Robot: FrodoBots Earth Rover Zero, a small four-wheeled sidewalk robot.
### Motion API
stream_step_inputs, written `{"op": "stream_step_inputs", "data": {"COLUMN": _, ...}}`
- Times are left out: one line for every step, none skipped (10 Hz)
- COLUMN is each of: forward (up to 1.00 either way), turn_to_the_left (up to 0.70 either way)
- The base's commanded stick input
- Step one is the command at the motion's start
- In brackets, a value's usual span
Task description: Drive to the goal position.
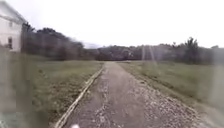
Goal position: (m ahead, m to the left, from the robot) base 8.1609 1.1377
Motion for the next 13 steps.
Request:
{"op": "stream_step_inputs", "data": {"forward": 0.70, "turn_to_the_left": 0.00}}
{"op": "stream_step_inputs", "data": {"forward": 0.70, "turn_to_the_left": 0.00}}
{"op": "stream_step_inputs", "data": {"forward": 0.70, "turn_to_the_left": 0.00}}
{"op": "stream_step_inputs", "data": {"forward": 0.70, "turn_to_the_left": 0.00}}
{"op": "stream_step_inputs", "data": {"forward": 0.70, "turn_to_the_left": 0.00}}
{"op": "stream_step_inputs", "data": {"forward": 0.70, "turn_to_the_left": 0.00}}
{"op": "stream_step_inputs", "data": {"forward": 0.70, "turn_to_the_left": 0.00}}
{"op": "stream_step_inputs", "data": {"forward": 0.70, "turn_to_the_left": 0.00}}
{"op": "stream_step_inputs", "data": {"forward": 0.70, "turn_to_the_left": 0.00}}
{"op": "stream_step_inputs", "data": {"forward": 0.70, "turn_to_the_left": 0.00}}
{"op": "stream_step_inputs", "data": {"forward": 0.70, "turn_to_the_left": 0.00}}
{"op": "stream_step_inputs", "data": {"forward": 0.70, "turn_to_the_left": 0.00}}
{"op": "stream_step_inputs", "data": {"forward": 0.70, "turn_to_the_left": 0.00}}
